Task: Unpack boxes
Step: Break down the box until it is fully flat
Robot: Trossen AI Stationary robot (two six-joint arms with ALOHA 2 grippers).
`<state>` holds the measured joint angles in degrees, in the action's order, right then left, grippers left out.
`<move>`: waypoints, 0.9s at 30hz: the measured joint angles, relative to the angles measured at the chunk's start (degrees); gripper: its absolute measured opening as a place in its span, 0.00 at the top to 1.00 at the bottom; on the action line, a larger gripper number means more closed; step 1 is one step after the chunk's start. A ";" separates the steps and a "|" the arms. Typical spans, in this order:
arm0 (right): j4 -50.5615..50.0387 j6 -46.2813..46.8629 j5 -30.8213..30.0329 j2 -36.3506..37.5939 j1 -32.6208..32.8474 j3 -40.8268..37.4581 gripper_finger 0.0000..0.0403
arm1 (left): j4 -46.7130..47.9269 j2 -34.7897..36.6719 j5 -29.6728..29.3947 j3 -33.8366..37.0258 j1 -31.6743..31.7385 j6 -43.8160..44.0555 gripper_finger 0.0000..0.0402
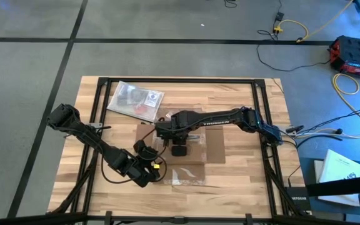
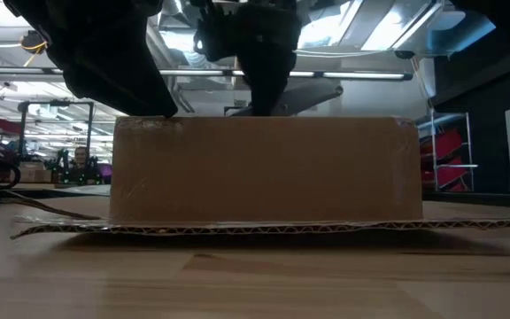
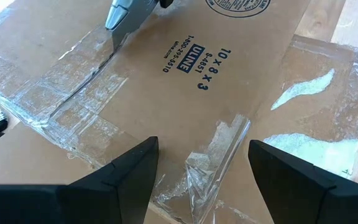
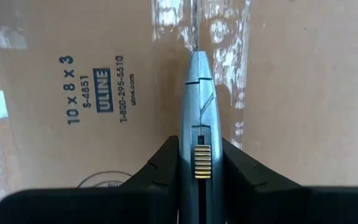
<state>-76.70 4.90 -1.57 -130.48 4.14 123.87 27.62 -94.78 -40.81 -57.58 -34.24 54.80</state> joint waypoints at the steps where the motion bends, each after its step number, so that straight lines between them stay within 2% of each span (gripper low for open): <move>1: -0.33 -0.01 -0.02 0.00 0.01 0.00 0.86 | 0.00 0.00 -0.01 0.00 0.00 -0.02 0.41; 16: -4.31 -0.24 -1.44 1.57 0.09 -0.02 0.86 | 0.07 0.00 -0.05 0.00 0.00 -0.85 0.41; 27: -0.20 0.63 -0.80 1.62 0.08 0.02 0.86 | 0.04 0.00 -0.08 0.02 0.00 -0.77 0.41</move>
<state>-76.90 5.53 -2.37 -128.86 4.23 123.90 27.66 -94.78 -40.88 -57.56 -34.24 54.03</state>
